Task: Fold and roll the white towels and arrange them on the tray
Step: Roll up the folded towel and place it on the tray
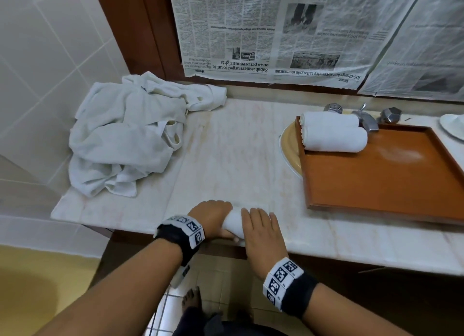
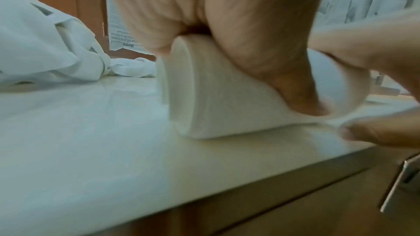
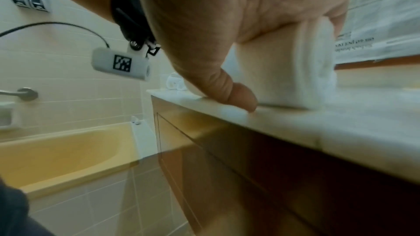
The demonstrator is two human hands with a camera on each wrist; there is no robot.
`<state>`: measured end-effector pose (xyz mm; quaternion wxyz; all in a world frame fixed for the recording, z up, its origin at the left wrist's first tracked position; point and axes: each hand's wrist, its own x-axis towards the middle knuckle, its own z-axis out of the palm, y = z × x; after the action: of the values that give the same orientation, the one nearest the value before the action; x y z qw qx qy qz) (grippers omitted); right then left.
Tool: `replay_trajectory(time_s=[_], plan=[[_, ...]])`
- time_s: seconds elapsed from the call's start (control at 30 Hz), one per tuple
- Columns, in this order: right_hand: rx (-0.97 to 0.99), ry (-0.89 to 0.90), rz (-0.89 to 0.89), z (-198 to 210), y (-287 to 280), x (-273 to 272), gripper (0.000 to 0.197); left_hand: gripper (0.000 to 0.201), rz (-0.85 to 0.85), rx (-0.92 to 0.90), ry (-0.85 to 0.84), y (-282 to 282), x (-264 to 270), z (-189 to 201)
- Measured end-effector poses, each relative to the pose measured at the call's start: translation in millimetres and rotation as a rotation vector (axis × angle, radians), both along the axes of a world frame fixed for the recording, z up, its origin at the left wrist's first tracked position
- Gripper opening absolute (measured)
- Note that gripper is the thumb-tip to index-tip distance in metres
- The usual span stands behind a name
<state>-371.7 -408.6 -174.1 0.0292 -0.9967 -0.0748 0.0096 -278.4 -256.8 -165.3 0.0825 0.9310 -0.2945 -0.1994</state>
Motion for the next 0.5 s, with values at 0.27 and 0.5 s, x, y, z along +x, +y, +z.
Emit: replay_trajectory(time_s=[0.27,0.5], plan=[[0.023,0.227,0.033,23.7,-21.4,47.0,0.075,0.094,-0.009,0.028,-0.418,-12.0,-47.4,-21.9],[-0.033,0.118,-0.010,6.6,-14.1,28.3,0.083,0.078,-0.038,0.094,-0.251,-11.7,-3.3,0.0]])
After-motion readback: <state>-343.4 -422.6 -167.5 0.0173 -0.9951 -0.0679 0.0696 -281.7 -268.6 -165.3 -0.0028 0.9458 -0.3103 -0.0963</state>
